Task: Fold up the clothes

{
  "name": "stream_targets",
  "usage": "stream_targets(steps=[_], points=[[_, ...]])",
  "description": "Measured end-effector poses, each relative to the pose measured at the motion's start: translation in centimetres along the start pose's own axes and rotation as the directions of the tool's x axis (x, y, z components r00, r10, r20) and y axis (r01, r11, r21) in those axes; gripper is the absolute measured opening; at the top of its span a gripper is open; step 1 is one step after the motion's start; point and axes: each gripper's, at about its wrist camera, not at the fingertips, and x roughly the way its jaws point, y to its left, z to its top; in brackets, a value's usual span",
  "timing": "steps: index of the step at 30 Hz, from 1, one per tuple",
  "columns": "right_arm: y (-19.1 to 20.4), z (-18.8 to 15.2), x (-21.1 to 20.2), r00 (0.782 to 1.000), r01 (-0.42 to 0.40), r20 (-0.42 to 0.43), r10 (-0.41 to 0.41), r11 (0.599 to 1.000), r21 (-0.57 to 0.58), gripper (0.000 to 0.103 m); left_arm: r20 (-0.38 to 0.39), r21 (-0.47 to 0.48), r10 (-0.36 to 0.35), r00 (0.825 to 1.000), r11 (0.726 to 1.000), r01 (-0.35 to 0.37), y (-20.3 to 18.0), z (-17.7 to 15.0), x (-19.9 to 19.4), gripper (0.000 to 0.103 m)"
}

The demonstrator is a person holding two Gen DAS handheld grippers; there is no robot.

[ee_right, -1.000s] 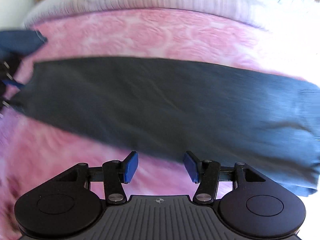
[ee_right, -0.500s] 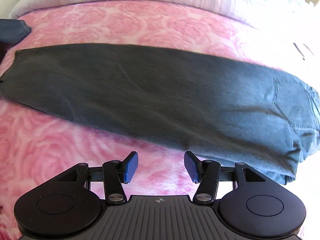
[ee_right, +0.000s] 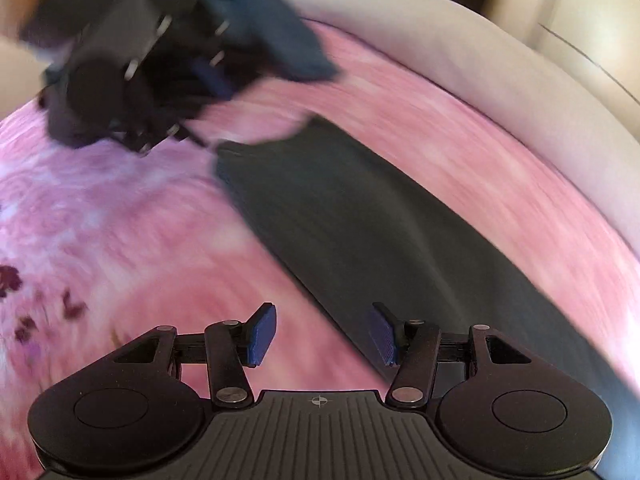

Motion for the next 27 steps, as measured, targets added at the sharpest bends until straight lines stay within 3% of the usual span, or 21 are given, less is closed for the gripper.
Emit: stream_targets(steps=[5, 10, 13, 14, 17, 18, 22, 25, 27], points=[[4.3, 3.3, 5.3, 0.999, -0.039, 0.03, 0.045, 0.983, -0.179, 0.055, -0.01, -0.281, 0.087, 0.996, 0.956, -0.086, 2.7, -2.9, -3.5, 0.05], [6.7, 5.1, 9.5, 0.998, 0.017, 0.069, 0.002, 0.964, -0.267, 0.055, -0.025, -0.397, 0.134, 0.991, 0.908, -0.133, 2.9, -5.1, -5.3, 0.056], [7.8, 6.3, 11.2, 0.994, 0.082, 0.092, -0.058, 0.955, -0.286, 0.054, -0.02, -0.409, 0.128, 0.992, 0.904, -0.125, 2.4, -5.8, -5.6, 0.058], [8.0, 6.9, 11.6, 0.993, 0.098, 0.096, -0.074, 0.956, -0.278, 0.052, -0.021, -0.409, 0.123, 0.992, 0.905, -0.121, 2.2, -5.9, -5.6, 0.058], [7.9, 8.1, 12.2, 0.994, 0.099, 0.079, -0.081, 0.959, -0.266, 0.028, -0.018, -0.394, 0.102, 0.995, 0.914, -0.101, 1.5, -5.8, -5.5, 0.059], [7.7, 8.3, 12.1, 0.994, 0.1, 0.077, -0.083, 0.961, -0.257, 0.02, -0.017, -0.386, 0.097, 0.995, 0.918, -0.096, 1.4, -5.5, -5.3, 0.059], [5.4, 8.9, 9.2, 0.992, 0.062, 0.123, -0.041, 0.984, -0.168, 0.016, 0.005, -0.362, 0.072, 0.997, 0.93, -0.065, 0.7, -4.0, -5.1, 0.059], [1.0, 9.5, 4.3, 0.974, 0.027, 0.223, -0.025, 1.0, -0.004, 0.015, 0.034, -0.333, 0.046, 0.998, 0.942, -0.032, 0.2, -1.6, -4.9, 0.059], [-3.9, 9.2, 0.1, 0.955, 0.002, 0.291, -0.055, 0.984, 0.179, 0.015, 0.067, -0.314, 0.023, 0.998, 0.949, -0.001, -0.2, 0.6, -4.9, 0.059]])
